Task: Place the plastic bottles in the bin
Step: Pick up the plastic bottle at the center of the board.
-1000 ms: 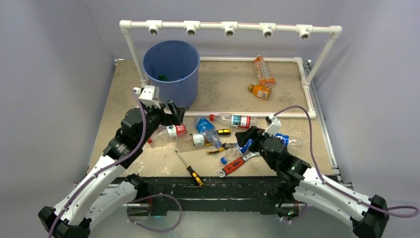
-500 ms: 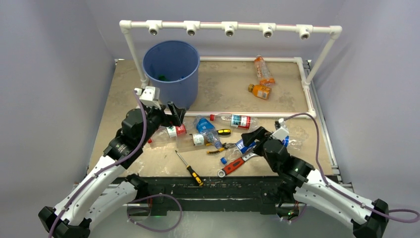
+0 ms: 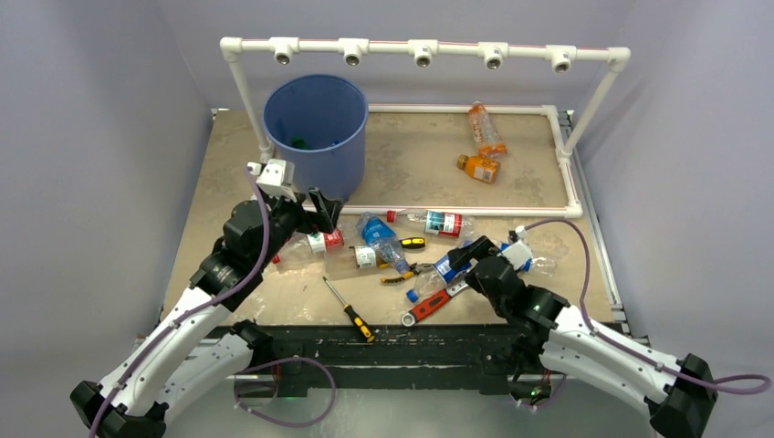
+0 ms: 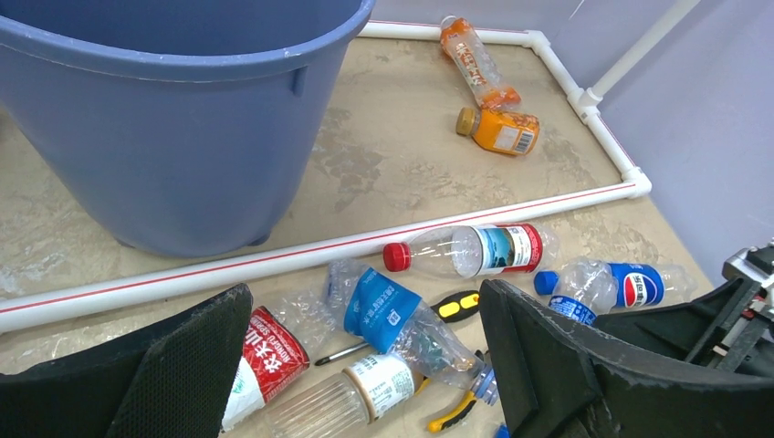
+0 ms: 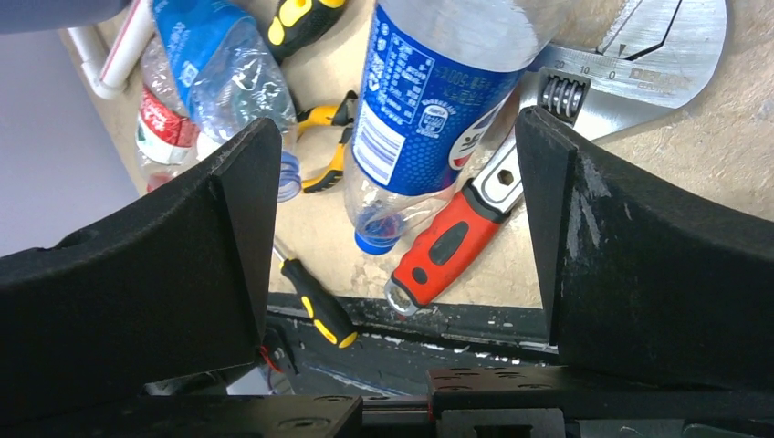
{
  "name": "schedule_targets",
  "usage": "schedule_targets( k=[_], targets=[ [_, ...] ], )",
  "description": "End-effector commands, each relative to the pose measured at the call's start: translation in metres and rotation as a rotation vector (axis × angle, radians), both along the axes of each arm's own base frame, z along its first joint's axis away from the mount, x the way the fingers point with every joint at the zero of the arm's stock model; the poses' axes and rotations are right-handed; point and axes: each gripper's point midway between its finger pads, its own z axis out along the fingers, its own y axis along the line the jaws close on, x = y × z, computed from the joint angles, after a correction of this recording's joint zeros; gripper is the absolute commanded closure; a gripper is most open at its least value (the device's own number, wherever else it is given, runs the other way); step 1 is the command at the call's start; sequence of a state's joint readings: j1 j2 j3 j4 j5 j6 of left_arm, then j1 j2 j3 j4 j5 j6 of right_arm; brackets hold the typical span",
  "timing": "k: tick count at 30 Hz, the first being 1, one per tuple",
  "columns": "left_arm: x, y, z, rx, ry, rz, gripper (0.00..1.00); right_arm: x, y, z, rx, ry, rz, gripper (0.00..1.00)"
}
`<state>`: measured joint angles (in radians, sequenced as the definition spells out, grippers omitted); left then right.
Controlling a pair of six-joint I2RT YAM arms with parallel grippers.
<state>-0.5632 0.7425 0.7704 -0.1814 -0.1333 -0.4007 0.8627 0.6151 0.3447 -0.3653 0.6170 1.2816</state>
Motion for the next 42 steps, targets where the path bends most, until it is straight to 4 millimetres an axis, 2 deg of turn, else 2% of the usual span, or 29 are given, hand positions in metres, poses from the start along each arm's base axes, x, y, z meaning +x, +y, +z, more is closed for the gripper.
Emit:
schedule_targets(
  k=[1,7,13,19,29,33,36,42],
  targets=[
    [-0.002,0.0,0.009,-0.022,-0.026,-0.009,0.07,0.01,0.002,-0.004,0.025,-0.015,-0.054,0.11],
    [-0.004,-0.003,0.01,-0.032,-0.028,-0.025,0.07,0.02,-0.001,-0.015,0.015,-0.013,-0.087,0.14],
    [-0.006,-0.003,0.013,-0.042,-0.036,-0.033,0.07,0.033,-0.002,-0.021,0.008,-0.022,-0.1,0.25],
    [-0.008,-0.003,0.016,-0.05,-0.044,-0.037,0.07,0.045,0.005,-0.025,-0.005,-0.017,-0.073,0.28],
    [-0.009,-0.005,0.015,-0.053,-0.041,-0.048,0.07,0.039,0.008,-0.046,-0.004,0.03,-0.033,0.25],
    [-0.009,-0.006,0.017,-0.057,-0.043,-0.052,0.07,0.033,0.007,-0.05,0.013,0.031,-0.02,0.33],
    [-0.01,-0.004,0.017,-0.056,-0.046,-0.044,0.07,0.031,0.009,-0.041,0.036,0.009,-0.003,0.42],
    [-0.01,-0.003,0.016,-0.052,-0.047,-0.038,0.07,0.027,0.004,0.009,0.075,-0.089,0.022,0.5]
  ],
)
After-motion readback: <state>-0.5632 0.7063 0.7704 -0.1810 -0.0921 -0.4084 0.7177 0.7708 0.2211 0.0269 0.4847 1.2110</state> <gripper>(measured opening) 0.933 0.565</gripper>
